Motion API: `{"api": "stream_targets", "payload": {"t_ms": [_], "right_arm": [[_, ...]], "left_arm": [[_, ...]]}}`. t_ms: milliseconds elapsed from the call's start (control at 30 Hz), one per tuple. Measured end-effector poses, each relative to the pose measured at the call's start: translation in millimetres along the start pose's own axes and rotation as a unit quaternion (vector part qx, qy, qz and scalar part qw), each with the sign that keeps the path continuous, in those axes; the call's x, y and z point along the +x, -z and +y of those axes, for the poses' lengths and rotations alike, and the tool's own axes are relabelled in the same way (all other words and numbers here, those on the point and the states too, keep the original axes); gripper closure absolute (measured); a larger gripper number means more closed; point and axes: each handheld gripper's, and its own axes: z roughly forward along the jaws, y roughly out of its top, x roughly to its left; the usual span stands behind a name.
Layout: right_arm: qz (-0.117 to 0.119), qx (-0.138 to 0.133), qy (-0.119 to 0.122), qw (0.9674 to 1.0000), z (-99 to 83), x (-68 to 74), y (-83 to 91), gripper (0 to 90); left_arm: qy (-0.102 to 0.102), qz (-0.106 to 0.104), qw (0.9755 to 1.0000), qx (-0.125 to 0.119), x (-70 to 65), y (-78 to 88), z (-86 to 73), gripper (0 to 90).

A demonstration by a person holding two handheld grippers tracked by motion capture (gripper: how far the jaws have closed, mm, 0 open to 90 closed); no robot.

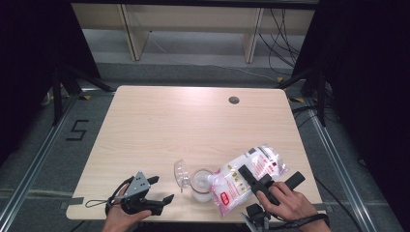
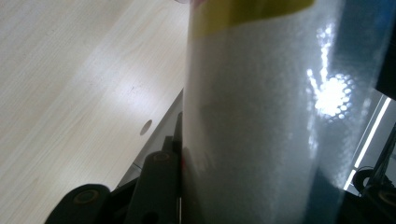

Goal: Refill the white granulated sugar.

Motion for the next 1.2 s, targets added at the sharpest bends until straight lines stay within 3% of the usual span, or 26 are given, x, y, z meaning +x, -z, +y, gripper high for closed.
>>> {"api": "stream_targets", "payload": {"t_ms": [400, 500, 533, 633, 667, 933, 1200], "right_arm": [[0.007, -0.001, 0.004, 1.0, 2.0, 1.5, -1.6, 71.0], [0.007, -0.002, 0.005, 1.0, 1.8, 1.6, -1.6, 71.1], [0.008, 0.001, 0.014, 0.9999, 1.3, 0.2, -1.2, 71.2], [0.015, 0.0, 0.005, 0.9999, 1.6, 1.3, -2.0, 71.2], [0.01, 0.003, 0.016, 0.9998, 1.1, 0.0, -1.4, 71.3], [0.021, -0.003, 0.006, 0.9998, 1.9, 2.1, -3.3, 71.6], [0.014, -0.002, 0.009, 0.9999, 1.8, 1.5, -2.5, 72.0]], "left_arm": [[-0.005, -0.001, 1.0, -0.001, 1.1, 0.2, 0.1, 16.9], [0.003, 0.001, 1.0, -0.002, -0.6, -0.9, -0.2, 16.9], [0.0, 0.001, 1.0, -0.002, -0.6, -1.0, -0.1, 16.9], [0.001, 0.002, 1.0, -0.001, -1.4, -1.2, -0.2, 16.9], [0.002, 0.001, 1.0, -0.002, -1.5, -1.2, -0.2, 16.9], [0.0, 0.004, 1.0, 0.003, -0.3, -0.3, 0.0, 16.9], [0.001, 0.0, 1.0, -0.002, -0.2, -0.7, -0.1, 16.9]]}}
